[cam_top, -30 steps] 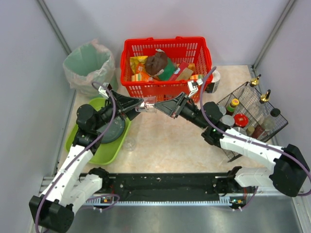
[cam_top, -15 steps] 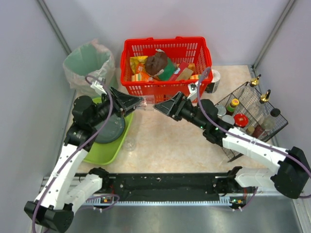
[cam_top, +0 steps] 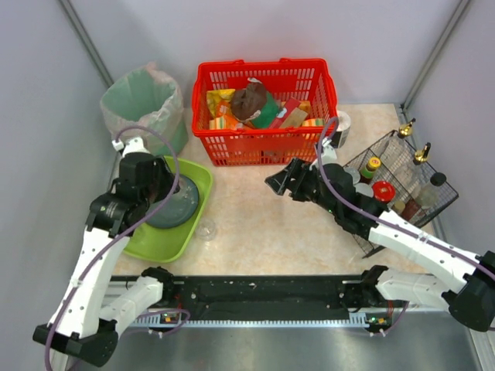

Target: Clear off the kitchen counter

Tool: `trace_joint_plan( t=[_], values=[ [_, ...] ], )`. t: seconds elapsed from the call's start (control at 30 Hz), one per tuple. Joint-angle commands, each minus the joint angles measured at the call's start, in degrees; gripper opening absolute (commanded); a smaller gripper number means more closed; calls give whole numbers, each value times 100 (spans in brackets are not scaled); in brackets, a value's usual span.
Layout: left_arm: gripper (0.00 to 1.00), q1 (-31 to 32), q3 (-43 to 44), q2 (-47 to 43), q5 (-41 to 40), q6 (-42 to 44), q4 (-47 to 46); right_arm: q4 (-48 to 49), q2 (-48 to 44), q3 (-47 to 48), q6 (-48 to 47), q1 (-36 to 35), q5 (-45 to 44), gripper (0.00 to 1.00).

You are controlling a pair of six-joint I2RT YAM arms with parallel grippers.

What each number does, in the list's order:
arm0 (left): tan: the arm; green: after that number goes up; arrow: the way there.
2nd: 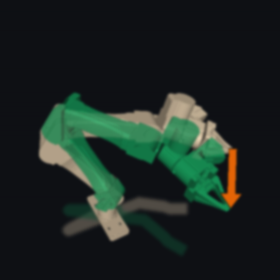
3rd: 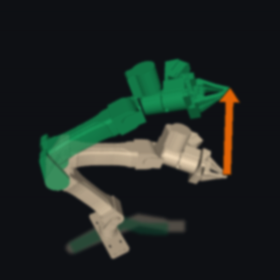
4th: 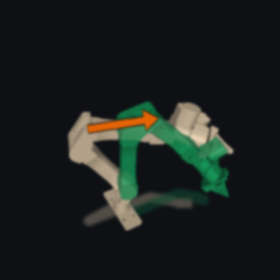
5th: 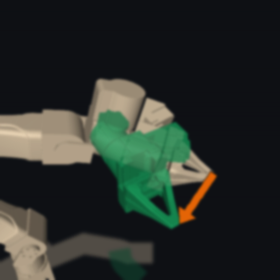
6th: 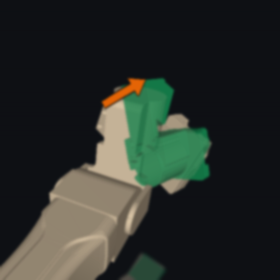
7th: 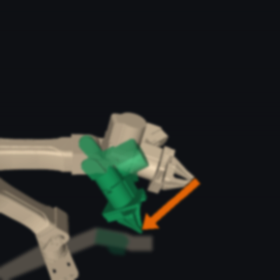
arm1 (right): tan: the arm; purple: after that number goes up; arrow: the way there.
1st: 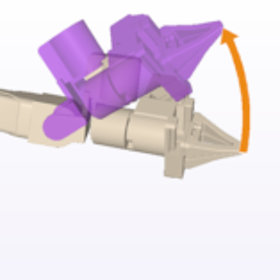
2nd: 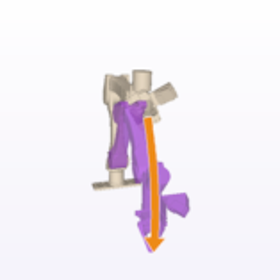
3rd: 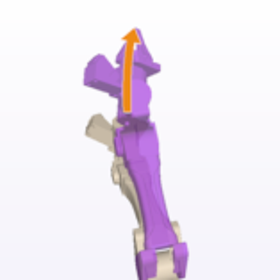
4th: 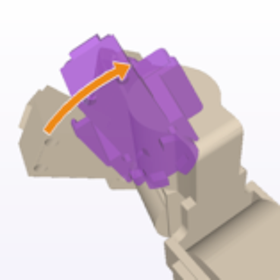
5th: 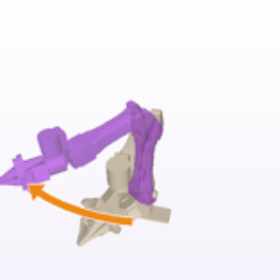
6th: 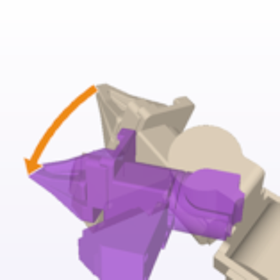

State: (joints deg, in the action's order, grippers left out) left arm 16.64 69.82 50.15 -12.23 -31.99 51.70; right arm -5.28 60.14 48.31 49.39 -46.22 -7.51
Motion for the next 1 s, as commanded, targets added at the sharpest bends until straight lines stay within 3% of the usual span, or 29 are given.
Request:
trace_joint_plan(
  t=[0.0, 0.27, 0.5, 0.73, 0.97],
  values=[
    [30, -12, -652, 13, -1571, 97, 710, -219, -81, -129, -307, 69, -190, 80],
    [28, -144, -1392, 433, -2407, -536, 569, -245, 94, -226, -236, 69, 223, 79],
    [28, -424, -2051, 566, -2161, -703, 121, -412, -125, -331, -166, 60, 276, 78],
    [28, -1558, -2648, 84, -1485, -387, -309, -702, -55, -200, -201, 69, 337, 77],
    [27, -1621, -2658, -128, -1387, -861, -117, -817, 130, -50, -105, 69, 487, 75]
  ],
)
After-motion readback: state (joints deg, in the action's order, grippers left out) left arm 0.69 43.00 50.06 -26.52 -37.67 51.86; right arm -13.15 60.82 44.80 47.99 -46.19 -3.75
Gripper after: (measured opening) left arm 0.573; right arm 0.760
